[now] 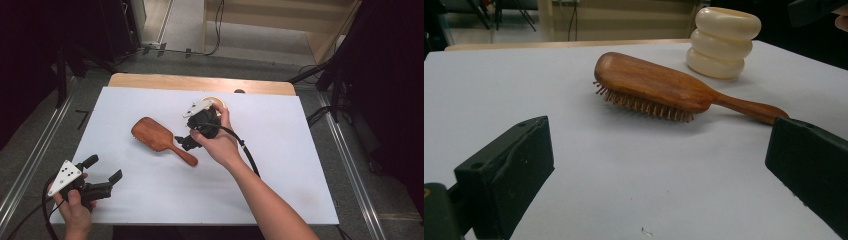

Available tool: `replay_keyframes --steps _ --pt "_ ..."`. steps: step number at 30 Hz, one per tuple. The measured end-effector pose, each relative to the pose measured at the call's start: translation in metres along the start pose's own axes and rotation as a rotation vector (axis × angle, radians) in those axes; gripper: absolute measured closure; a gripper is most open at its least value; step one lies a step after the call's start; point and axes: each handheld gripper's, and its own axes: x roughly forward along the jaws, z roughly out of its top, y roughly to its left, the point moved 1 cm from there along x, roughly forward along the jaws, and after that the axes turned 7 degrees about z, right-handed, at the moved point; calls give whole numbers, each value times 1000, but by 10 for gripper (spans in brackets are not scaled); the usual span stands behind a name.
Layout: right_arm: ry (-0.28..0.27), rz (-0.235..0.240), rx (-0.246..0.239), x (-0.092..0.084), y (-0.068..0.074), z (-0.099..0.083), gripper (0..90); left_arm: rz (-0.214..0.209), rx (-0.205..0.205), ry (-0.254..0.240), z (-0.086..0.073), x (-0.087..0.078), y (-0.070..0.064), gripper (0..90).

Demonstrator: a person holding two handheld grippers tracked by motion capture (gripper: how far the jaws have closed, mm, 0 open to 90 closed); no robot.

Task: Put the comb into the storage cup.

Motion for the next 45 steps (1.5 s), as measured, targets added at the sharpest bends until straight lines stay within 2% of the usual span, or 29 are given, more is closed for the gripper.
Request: replay_keyframes --steps 4,10,13,22,28,35,36,37,39,41,44,45 --pt "46 19 -9 12 2 1 3 0 -3 -2 0 0 0 0" --pt "90 29 3 26 4 0 3 -5 -8 -5 0 0 1 0" --pt "108 38 -7 32 4 1 3 -6 -10 -7 0 0 1 0" --pt "147 43 -10 45 6 3 4 -5 -13 -8 0 0 1 0" --pt "192 51 -11 54 8 3 4 -6 -14 -9 0 0 1 0" --pt "235 59 10 64 10 2 4 -9 -11 -9 1 0 2 0" --pt "242 54 21 66 10 2 50 -9 -12 -9 1 0 2 0" --pt "244 52 24 67 10 2 50 -9 -13 -9 0 0 2 0" --pt "255 66 42 69 10 2 50 -10 -14 -11 1 0 1 0" --pt "260 73 35 70 10 2 50 -11 -12 -9 1 0 1 0" --pt "280 84 51 74 11 1 52 -12 -11 -9 1 0 2 0" --pt "285 95 63 76 11 1 94 -12 -11 -9 1 0 2 0"
